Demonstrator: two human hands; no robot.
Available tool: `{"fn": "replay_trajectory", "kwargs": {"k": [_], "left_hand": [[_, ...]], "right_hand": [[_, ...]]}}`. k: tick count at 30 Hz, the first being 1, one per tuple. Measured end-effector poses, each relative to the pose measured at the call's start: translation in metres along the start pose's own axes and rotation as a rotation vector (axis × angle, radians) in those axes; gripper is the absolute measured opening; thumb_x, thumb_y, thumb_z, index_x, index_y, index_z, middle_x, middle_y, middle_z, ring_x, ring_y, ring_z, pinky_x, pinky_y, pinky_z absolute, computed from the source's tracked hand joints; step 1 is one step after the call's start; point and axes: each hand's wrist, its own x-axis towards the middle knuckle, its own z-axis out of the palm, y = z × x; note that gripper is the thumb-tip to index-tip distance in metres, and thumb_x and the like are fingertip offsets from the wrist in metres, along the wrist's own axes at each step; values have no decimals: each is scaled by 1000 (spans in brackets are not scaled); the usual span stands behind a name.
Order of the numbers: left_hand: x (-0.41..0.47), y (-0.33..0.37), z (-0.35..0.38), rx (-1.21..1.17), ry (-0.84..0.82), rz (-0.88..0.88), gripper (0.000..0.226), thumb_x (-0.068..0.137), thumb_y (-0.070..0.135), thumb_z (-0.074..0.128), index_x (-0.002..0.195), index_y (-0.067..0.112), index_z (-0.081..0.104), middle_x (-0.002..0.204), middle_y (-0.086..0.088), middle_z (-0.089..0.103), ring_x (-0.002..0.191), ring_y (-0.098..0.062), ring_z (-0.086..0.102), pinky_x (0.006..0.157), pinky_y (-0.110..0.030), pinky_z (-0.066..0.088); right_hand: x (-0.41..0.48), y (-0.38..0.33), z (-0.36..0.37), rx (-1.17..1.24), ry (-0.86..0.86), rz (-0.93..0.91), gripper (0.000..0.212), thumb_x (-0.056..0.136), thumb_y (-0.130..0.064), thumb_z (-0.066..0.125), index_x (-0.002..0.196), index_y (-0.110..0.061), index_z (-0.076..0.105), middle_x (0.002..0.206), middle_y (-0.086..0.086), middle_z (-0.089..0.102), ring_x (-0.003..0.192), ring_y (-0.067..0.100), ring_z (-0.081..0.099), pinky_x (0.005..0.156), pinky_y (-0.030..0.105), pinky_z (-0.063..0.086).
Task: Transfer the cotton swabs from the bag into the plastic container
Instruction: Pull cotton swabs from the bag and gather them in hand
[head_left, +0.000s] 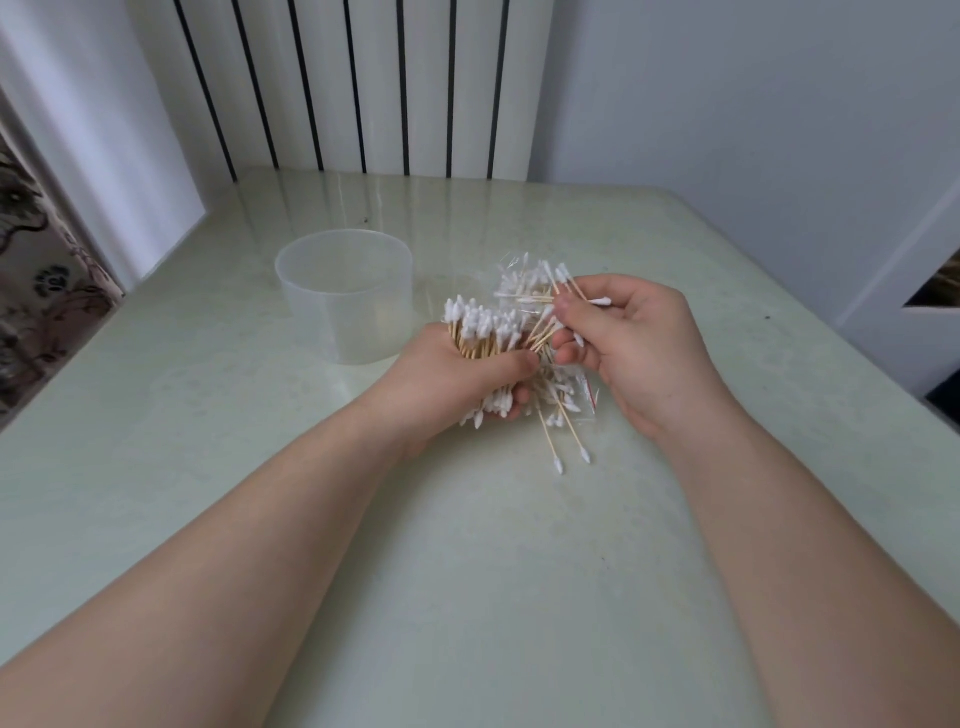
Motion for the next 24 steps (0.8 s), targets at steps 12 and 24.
{"fn": "replay_trajectory", "kwargs": {"k": [12,24], "left_hand": [[1,3,1,-130,111,-31,10,92,15,73,98,8,73,86,-7,74,79,-23,69,69,-36,55],[-4,15,7,-241,183,-9,5,93,19,71,88,17,70,69,4,67,63,-11,64,57,-25,51]], "right_hand": [[-2,-1,0,30,12,-24,13,95,-2,63,91,-10,73,75,7,68,61,17,58,53,24,49],[-11,0,11,90,-188,3,24,102,-3,49,98,-12,70,66,1,59,54,14,51,47,24,42]]}}
